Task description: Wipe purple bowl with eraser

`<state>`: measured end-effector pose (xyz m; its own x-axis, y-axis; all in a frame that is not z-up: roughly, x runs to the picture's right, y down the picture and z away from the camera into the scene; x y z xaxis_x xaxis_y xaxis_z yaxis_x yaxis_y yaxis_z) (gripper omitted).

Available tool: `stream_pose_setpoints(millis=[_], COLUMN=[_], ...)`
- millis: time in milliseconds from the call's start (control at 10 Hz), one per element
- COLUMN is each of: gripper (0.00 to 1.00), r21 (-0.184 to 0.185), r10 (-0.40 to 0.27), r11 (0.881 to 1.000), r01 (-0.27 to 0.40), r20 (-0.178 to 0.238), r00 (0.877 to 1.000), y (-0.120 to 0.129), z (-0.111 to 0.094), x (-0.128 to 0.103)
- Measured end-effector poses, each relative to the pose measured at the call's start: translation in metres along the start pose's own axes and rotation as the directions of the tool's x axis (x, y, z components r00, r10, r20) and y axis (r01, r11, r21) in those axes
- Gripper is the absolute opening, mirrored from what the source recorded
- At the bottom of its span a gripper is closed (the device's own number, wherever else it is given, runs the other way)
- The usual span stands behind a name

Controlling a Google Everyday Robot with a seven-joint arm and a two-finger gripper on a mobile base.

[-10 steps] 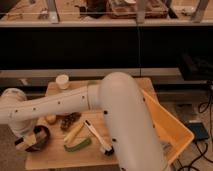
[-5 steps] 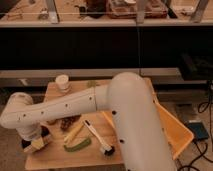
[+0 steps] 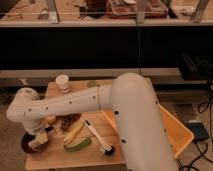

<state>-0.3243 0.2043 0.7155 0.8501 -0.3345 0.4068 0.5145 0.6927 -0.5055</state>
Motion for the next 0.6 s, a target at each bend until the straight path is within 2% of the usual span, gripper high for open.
stream_pose_setpoints(millis=[400, 600], gripper=[0.0, 0.0], r21=[0.006, 0.02], r10=[-0.005, -0.014], r11=[1.0, 1.0], r01=[0.005, 0.014], r20=[-0.013, -0.006], r00=[1.0, 1.0], y=[-0.025, -0.038], z=[-0.005, -0.011], x=[-0.004, -0.016])
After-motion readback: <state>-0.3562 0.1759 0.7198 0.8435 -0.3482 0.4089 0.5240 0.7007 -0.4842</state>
